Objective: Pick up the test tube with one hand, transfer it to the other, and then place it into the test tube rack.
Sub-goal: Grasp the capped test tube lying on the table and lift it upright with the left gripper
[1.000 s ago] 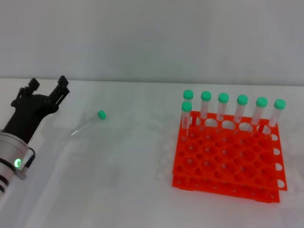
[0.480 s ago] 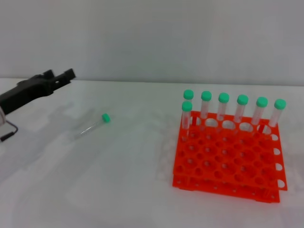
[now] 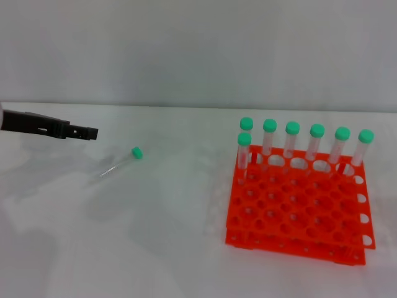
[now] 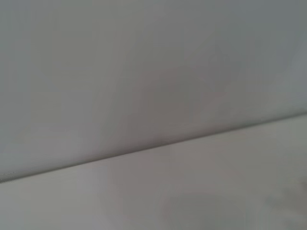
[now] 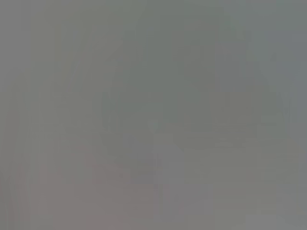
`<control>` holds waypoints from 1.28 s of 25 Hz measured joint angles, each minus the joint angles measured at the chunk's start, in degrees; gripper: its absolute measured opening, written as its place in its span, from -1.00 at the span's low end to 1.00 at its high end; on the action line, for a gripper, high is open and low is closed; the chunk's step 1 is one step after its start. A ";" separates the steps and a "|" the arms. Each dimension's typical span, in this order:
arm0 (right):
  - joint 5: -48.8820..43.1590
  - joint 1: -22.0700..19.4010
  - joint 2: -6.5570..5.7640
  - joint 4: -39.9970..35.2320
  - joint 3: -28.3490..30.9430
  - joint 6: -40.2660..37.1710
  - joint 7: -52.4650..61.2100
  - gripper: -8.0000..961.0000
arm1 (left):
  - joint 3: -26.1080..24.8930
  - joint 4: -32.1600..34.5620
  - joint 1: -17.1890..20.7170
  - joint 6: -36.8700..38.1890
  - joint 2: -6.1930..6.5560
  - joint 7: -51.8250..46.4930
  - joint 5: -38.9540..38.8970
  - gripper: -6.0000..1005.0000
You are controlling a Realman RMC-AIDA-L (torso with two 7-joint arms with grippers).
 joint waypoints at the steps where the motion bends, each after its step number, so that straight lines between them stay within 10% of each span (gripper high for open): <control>1: 0.02 0.01 0.01 0.00 0.00 0.00 0.00 0.81 | 2.46 -2.42 -0.88 0.29 -1.03 -0.17 -0.81 0.75; 4: 0.06 0.03 0.02 0.00 0.00 0.00 0.00 0.81 | 5.11 -8.15 -3.20 1.25 -3.22 0.00 -0.11 0.75; 13: -0.01 0.23 0.14 0.01 0.00 0.10 0.00 0.81 | 5.35 -9.41 -7.65 2.11 -3.78 -0.08 11.46 0.75; 32: -0.01 -0.06 0.28 0.08 -1.41 0.10 1.24 0.81 | 5.52 -4.29 -6.77 -8.96 -8.97 -0.10 15.62 0.74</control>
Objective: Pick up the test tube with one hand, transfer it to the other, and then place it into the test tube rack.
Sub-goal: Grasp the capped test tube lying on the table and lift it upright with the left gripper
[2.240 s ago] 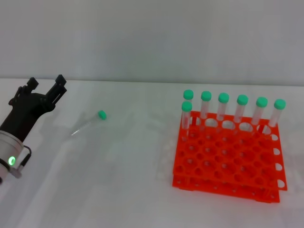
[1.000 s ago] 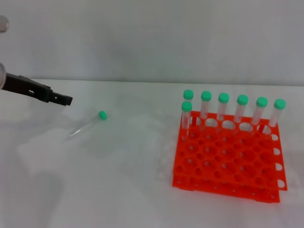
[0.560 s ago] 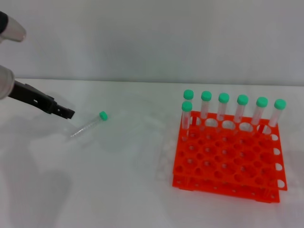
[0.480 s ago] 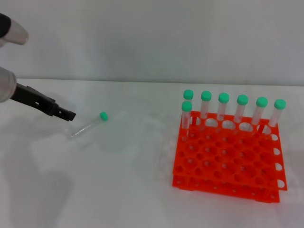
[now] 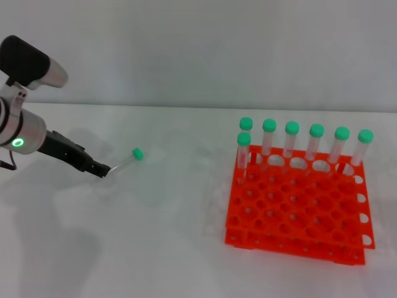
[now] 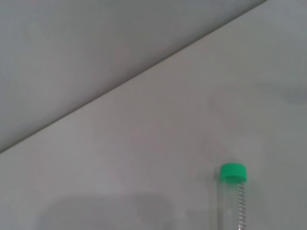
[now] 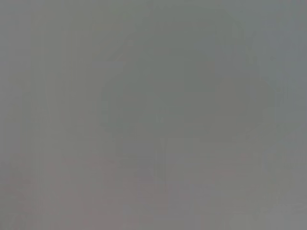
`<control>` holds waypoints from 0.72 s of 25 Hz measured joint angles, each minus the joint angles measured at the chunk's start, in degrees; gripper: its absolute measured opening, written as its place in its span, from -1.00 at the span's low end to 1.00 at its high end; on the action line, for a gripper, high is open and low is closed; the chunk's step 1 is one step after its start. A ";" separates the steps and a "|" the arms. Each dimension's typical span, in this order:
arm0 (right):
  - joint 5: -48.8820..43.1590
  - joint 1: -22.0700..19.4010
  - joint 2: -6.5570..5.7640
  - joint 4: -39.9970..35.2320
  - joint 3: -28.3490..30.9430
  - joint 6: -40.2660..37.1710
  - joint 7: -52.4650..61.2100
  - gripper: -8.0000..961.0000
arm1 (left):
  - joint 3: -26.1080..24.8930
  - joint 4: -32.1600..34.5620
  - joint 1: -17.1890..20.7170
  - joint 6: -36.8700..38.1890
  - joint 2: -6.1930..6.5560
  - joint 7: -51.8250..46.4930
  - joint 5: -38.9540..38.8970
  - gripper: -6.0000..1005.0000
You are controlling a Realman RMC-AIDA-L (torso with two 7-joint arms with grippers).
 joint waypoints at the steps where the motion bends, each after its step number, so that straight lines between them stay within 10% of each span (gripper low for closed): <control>1: 0.00 -0.10 0.00 0.00 0.00 0.00 0.10 0.81 | 0.00 0.38 0.02 -0.40 -0.05 0.18 0.09 0.74; 18: 0.00 -0.42 -0.04 0.37 0.00 -0.19 0.17 0.81 | 0.00 3.90 0.74 -6.05 -1.06 1.05 0.79 0.42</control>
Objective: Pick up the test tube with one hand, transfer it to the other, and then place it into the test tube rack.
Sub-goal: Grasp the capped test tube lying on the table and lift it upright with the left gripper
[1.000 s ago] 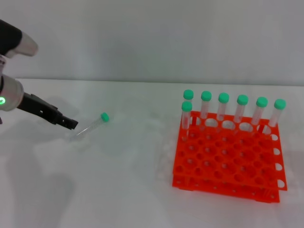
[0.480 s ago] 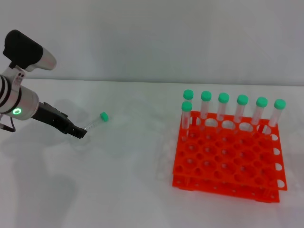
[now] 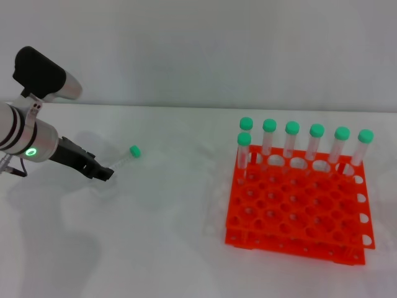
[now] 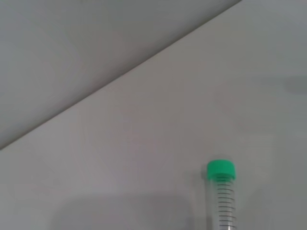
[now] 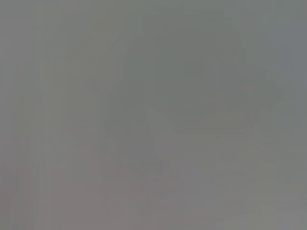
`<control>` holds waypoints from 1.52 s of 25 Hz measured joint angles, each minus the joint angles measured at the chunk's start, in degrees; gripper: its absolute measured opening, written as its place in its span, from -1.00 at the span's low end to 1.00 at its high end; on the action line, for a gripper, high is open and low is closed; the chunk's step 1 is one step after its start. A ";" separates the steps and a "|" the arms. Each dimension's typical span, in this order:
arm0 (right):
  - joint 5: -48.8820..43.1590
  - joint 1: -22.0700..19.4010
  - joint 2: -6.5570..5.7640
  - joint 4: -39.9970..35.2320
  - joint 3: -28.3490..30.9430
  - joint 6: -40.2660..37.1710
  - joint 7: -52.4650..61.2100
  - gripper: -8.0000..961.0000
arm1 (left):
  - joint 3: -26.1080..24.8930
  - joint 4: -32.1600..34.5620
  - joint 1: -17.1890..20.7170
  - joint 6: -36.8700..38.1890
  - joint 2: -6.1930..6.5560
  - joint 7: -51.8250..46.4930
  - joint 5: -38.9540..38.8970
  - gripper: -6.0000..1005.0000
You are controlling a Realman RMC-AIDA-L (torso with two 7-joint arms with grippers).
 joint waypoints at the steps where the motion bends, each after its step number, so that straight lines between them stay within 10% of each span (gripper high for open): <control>1: 0.00 0.00 -0.01 0.00 0.00 0.00 0.00 0.81 | 0.00 0.05 0.04 -0.26 -0.05 0.04 0.00 0.38; 38: 0.00 0.09 -0.03 -0.34 0.00 -0.18 0.00 0.81 | 0.00 1.31 1.73 -3.14 -0.66 0.07 -0.74 -0.45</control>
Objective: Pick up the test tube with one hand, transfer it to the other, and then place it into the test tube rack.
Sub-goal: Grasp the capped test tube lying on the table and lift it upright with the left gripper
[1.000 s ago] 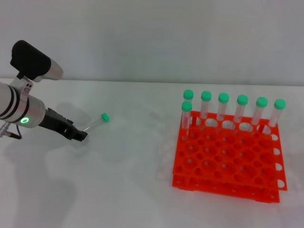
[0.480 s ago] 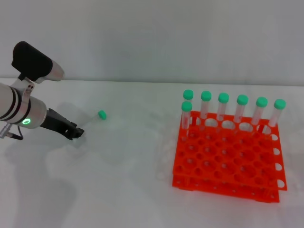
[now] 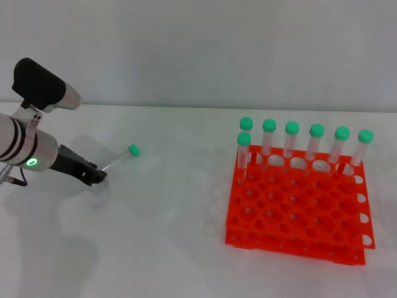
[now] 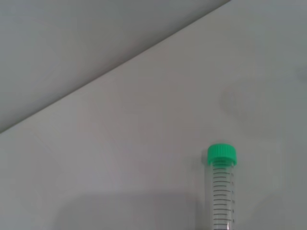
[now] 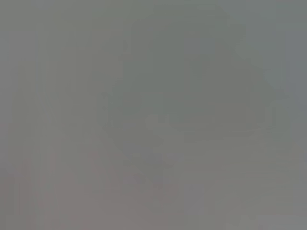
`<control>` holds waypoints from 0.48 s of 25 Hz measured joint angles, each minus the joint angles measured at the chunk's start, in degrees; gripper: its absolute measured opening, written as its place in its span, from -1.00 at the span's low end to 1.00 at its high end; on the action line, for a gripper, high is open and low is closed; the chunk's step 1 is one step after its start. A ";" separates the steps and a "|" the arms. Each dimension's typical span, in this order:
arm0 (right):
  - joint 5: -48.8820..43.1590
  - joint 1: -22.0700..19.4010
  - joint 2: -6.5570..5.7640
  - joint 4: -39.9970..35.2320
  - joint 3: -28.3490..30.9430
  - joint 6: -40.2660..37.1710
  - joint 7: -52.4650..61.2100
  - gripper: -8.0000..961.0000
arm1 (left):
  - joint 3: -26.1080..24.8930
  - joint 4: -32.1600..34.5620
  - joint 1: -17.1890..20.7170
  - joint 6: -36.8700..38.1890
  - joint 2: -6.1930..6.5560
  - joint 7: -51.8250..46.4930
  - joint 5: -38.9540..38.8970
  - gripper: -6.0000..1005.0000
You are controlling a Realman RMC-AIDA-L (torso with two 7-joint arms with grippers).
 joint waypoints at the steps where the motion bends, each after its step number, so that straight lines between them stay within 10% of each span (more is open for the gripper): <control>1: 0.00 0.00 0.00 0.00 0.00 -0.01 0.00 0.81 | 0.00 -0.01 0.00 0.00 0.00 -0.06 0.00 -0.45; 12: 0.00 -0.36 0.00 0.03 0.00 -0.17 0.16 0.81 | -0.05 -0.03 -0.05 -0.88 -0.07 0.12 -1.02 -0.60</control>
